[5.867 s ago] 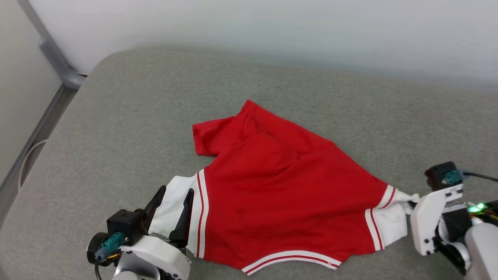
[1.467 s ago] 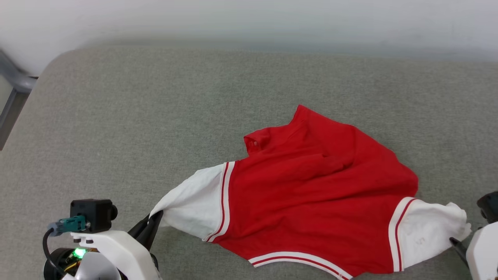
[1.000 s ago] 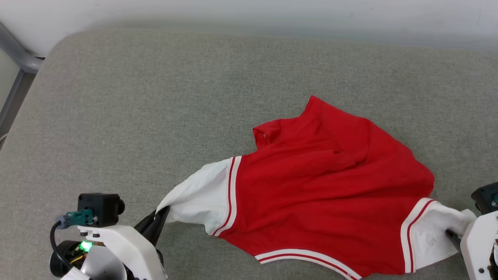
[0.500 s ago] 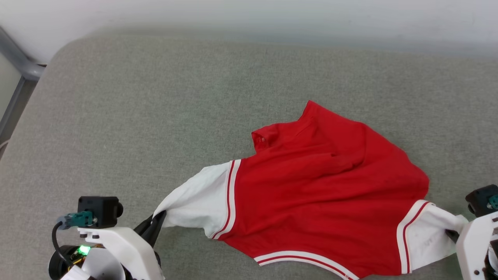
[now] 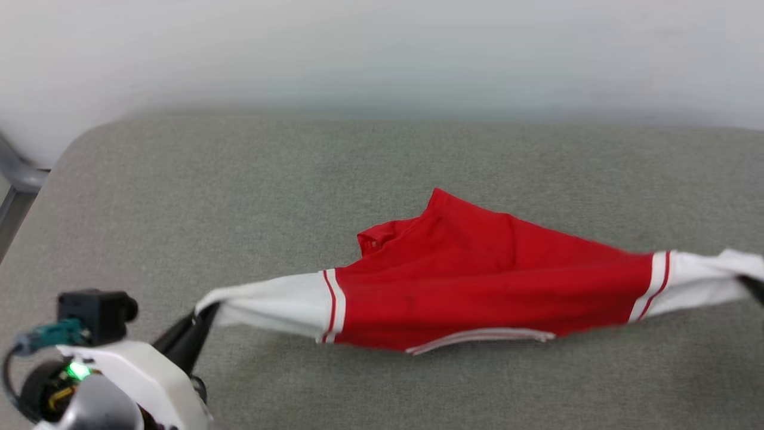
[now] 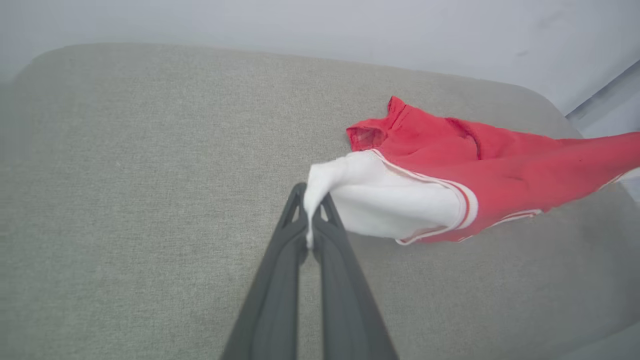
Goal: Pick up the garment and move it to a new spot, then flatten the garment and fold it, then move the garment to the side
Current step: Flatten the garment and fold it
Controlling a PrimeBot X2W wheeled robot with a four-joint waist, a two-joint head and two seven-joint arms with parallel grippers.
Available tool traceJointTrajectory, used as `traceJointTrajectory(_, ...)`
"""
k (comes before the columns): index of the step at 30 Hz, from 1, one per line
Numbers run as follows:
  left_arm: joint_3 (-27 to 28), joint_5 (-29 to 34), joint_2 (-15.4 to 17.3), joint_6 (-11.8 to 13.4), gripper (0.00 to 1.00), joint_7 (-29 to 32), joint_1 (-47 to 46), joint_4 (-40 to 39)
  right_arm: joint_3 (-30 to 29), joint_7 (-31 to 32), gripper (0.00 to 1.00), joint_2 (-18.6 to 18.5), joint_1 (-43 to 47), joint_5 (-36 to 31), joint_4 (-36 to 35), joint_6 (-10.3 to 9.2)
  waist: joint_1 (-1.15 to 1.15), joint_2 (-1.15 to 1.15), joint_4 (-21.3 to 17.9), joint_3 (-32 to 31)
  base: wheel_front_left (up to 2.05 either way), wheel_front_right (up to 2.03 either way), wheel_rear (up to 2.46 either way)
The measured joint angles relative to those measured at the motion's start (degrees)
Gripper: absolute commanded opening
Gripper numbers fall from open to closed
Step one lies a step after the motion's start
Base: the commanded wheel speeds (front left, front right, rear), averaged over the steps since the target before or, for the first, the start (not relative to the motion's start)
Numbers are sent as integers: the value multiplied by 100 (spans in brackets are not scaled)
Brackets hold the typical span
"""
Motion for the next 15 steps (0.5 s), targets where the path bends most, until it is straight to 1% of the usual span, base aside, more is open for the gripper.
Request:
traceJointTrajectory(3,233,-66,172,-42,0,53,-191,-210,-261,296,0,13,-297,180,-309,0,0,0,-70,-92,0,0,0)
traceJointTrajectory(5,476,-82,403,-71,0,133,-475,-346,-476,573,0,48,-743,289,-558,0,0,0,-138,-160,0,0,0)
traceJointTrajectory(6,573,-91,458,-88,0,155,-598,-387,-539,644,0,86,-908,339,-601,0,0,0,-156,-184,0,0,0)
traceJointTrajectory(8,722,-156,528,-115,0,158,-871,-475,-637,769,0,175,-1226,411,-662,0,0,0,-193,-231,0,0,0)
traceJointTrajectory(11,926,-180,683,-163,0,185,-1282,-509,-682,900,0,198,-1705,394,-669,0,0,0,-247,-277,0,0,0)
traceJointTrajectory(15,1132,-287,839,-246,0,260,-1773,-463,-698,937,0,336,-2298,327,-558,0,0,0,-318,-300,0,0,0)
